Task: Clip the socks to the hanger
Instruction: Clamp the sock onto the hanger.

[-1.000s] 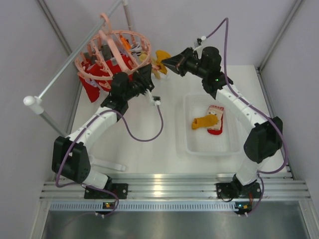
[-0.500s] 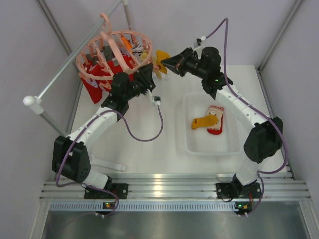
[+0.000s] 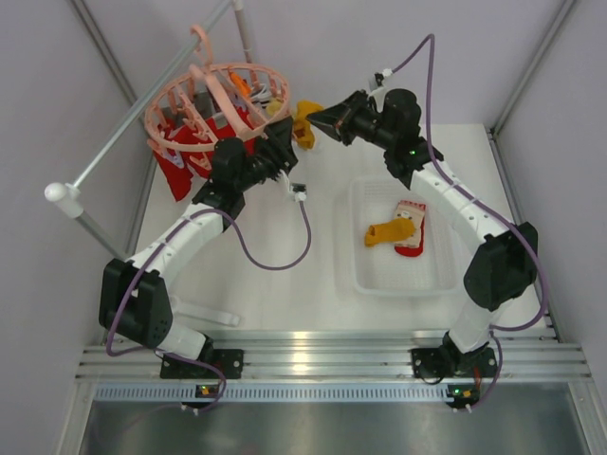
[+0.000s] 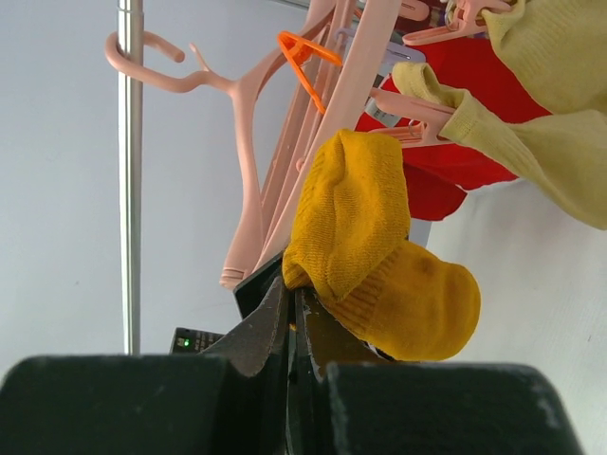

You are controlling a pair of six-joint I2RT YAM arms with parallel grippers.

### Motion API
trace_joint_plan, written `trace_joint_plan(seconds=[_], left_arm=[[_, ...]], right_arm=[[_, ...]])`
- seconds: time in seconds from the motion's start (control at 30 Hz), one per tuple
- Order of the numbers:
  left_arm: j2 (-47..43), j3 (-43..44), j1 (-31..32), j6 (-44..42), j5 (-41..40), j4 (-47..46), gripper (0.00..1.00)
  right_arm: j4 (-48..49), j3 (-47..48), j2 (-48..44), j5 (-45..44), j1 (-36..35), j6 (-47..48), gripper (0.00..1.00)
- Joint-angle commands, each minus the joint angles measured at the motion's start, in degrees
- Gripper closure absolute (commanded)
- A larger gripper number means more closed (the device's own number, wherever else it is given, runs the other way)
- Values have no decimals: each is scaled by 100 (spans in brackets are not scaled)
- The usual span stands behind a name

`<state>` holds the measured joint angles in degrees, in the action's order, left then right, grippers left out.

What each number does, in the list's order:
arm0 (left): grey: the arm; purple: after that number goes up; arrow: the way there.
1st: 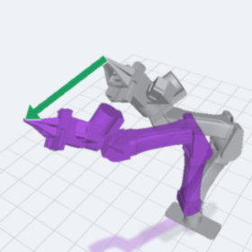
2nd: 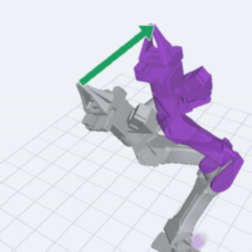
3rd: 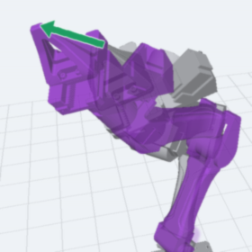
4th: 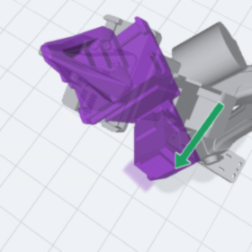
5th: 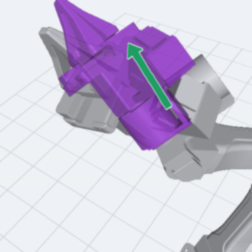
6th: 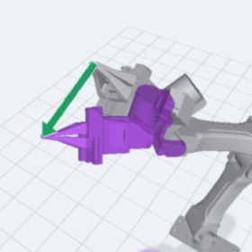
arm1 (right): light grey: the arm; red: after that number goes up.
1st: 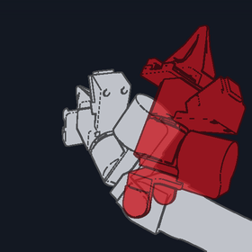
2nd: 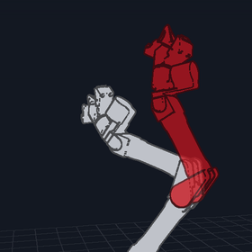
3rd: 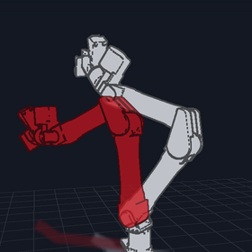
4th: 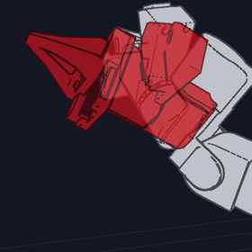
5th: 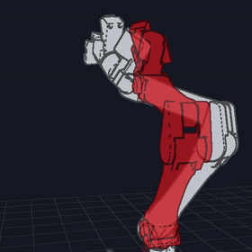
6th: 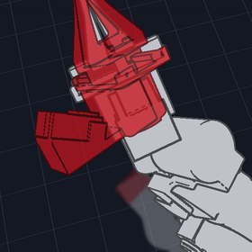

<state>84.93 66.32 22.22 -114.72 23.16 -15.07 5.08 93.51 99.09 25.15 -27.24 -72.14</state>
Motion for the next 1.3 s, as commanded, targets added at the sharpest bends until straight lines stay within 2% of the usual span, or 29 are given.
trace_joint_plan(seconds=[0.0, 0.07, 0.1, 0.3, 0.53, 0.63, 0.73, 0.87, 0.93, 1.0, 1.03, 1.1, 1.23, 1.27], left_arm=[[-29, 12, -16, -201, 171, -452, 37], [-81, -5, -16, -95, 224, -506, 33], [-134, -32, -16, 44, 294, -549, 27], [-406, -163, -16, 608, 488, -620, 21], [-976, -313, -42, 1924, 874, -559, 15], [-1301, -488, -103, 2320, 1163, -348, 12], [-1566, -629, -121, 2305, 1287, 186, 12], [-1839, -849, -130, 2305, 1244, 741, 10], [-2023, -990, -130, 2671, 1235, 769, 10], [-2242, -1051, -139, 2919, 1322, 970, 10], [-2313, -1078, -139, 3277, 1375, 971, 10], [-2567, -1139, -139, 3674, 1524, 953, 10], [-2999, -1210, -130, 5148, 1631, 865, 8], [-3086, -1253, -130, 5309, 1631, 865, 7]], right_arm=[[274, 273, 58, 8, -9, 59, 100], [274, 264, 84, -1, 9, 112, 100], [291, 255, 84, -1, 26, 147, 100], [292, 167, 155, -1, 96, 393, 100], [476, 105, 374, 43, 176, 797, 100], [590, 132, 479, 78, 219, 920, 100], [687, 141, 576, 104, 263, 1052, 100], [784, 79, 629, 183, 325, 1105, 100], [836, 9, 629, 210, 351, 1141, 99], [889, -78, 621, 263, 369, 1184, 93], [898, -105, 612, 271, 386, 1254, 86], [994, -184, 585, 342, 413, 1281, 78], [1127, -430, 419, 508, 518, 1412, 65], [1118, -457, 331, 587, 536, 1474, 59]])
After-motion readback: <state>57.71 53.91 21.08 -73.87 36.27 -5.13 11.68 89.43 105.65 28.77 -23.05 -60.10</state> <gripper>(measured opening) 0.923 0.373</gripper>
